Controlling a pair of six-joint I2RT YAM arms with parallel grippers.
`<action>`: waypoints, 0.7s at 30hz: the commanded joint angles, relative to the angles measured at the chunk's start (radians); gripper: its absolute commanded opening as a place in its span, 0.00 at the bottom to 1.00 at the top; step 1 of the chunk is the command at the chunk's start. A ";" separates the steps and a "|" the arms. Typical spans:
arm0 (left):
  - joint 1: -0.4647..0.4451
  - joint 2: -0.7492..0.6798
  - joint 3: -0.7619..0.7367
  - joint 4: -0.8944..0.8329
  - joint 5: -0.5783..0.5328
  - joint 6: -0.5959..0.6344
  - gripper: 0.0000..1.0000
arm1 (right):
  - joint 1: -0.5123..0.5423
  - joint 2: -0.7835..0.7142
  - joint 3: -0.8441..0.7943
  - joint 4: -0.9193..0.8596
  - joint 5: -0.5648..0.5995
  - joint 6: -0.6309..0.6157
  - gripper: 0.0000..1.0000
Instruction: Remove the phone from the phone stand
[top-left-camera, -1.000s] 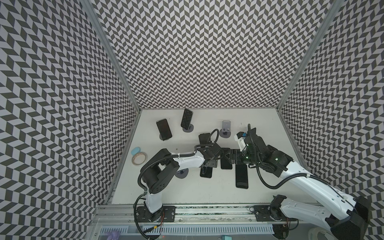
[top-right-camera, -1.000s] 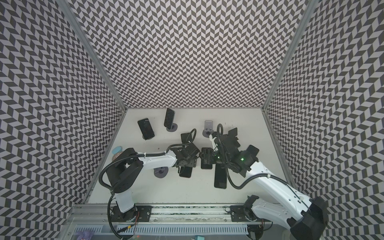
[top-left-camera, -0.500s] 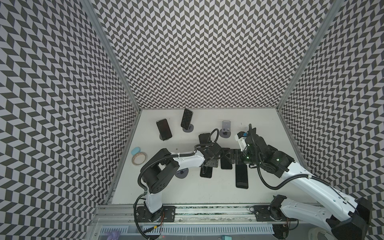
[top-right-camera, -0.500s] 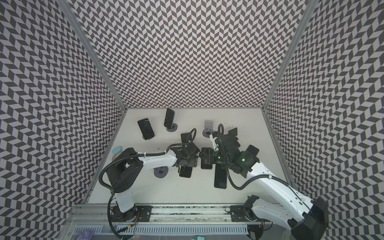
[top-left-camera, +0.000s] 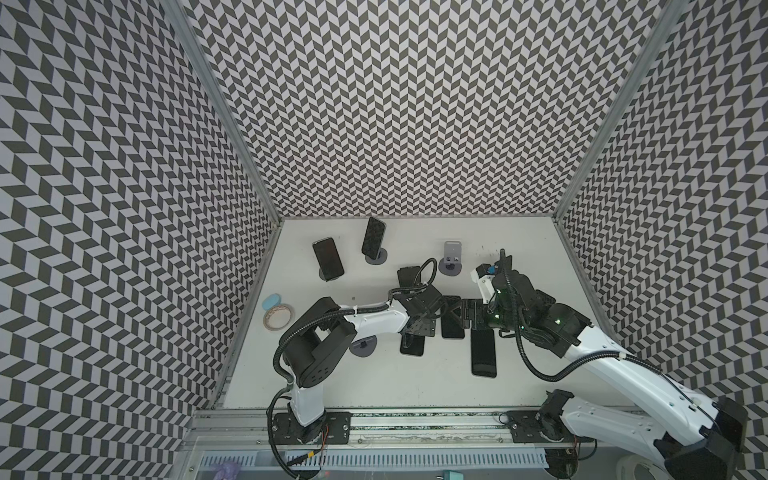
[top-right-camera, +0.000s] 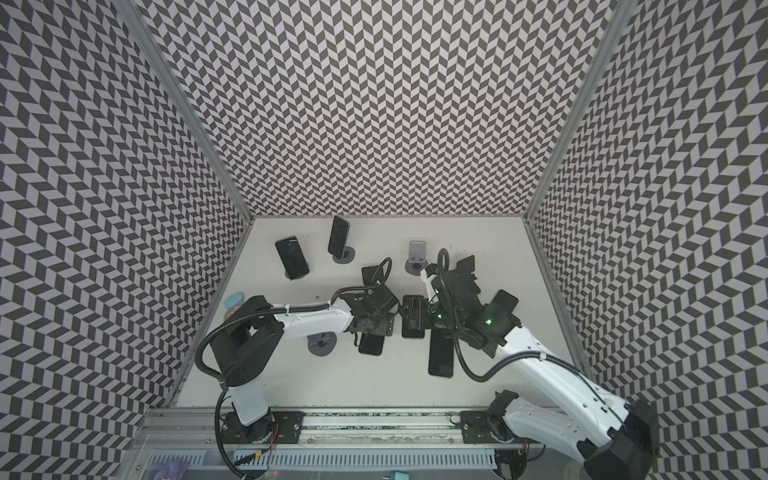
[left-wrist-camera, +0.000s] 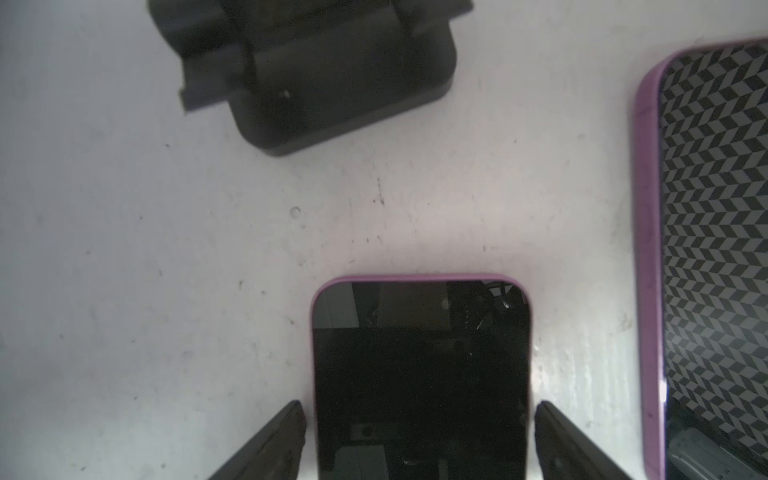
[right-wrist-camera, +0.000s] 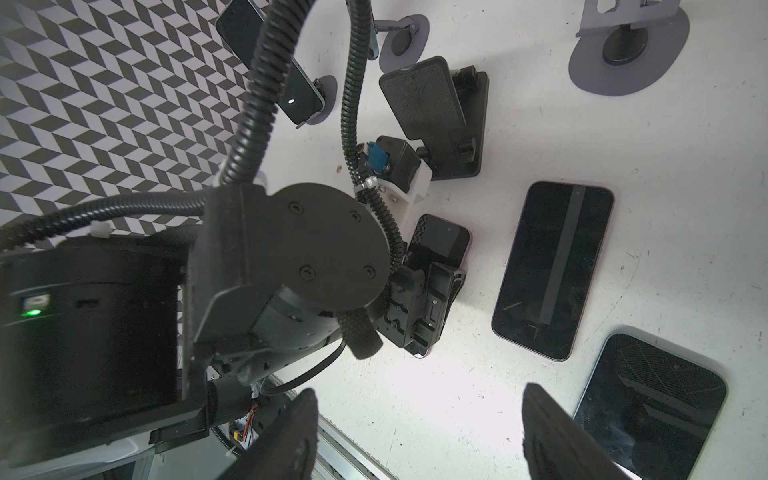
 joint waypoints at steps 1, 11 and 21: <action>-0.002 -0.037 0.014 -0.049 0.004 -0.018 0.87 | -0.003 -0.001 0.019 0.034 0.015 0.004 0.75; -0.003 -0.102 0.033 -0.072 -0.022 -0.014 0.87 | -0.003 0.018 0.062 0.017 0.030 -0.001 0.76; -0.003 -0.198 0.086 -0.109 -0.065 -0.003 0.85 | -0.003 0.056 0.134 -0.006 0.043 -0.013 0.75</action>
